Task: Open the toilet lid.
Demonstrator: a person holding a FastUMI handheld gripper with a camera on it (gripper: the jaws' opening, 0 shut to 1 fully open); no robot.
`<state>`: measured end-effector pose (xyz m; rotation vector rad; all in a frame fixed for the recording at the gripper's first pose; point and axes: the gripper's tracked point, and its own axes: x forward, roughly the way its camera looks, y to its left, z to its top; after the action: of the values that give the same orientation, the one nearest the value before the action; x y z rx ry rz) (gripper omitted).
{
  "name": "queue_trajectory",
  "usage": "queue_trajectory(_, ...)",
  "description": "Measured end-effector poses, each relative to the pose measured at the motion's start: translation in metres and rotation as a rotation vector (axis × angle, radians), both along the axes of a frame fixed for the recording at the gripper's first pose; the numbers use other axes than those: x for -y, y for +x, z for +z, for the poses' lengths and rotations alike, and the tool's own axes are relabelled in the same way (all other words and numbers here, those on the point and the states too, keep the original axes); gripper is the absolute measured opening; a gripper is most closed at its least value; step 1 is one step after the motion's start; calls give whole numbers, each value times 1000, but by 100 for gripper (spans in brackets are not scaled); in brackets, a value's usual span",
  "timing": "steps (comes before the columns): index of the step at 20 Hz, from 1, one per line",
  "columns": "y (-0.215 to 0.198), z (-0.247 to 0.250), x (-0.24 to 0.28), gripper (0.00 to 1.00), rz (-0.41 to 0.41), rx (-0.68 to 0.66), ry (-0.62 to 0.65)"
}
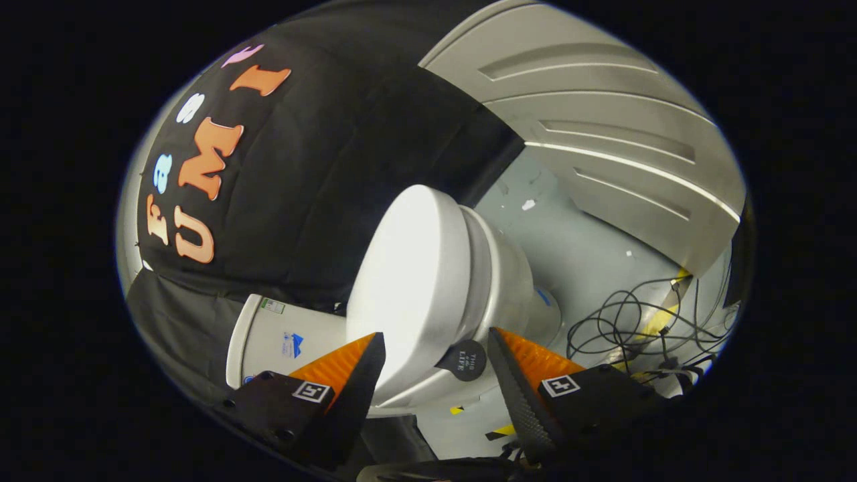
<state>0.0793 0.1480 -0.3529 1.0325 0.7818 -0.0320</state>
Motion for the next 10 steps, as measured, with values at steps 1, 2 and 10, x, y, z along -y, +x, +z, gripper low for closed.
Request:
queue_trajectory(1, -6, -9, -1, 98, -13, -43, 44)
queue_trajectory(2, -7, -12, -6, 99, -29, -74, 98)
queue_trajectory(10, -4, -27, -32, 97, -2, -115, 190)
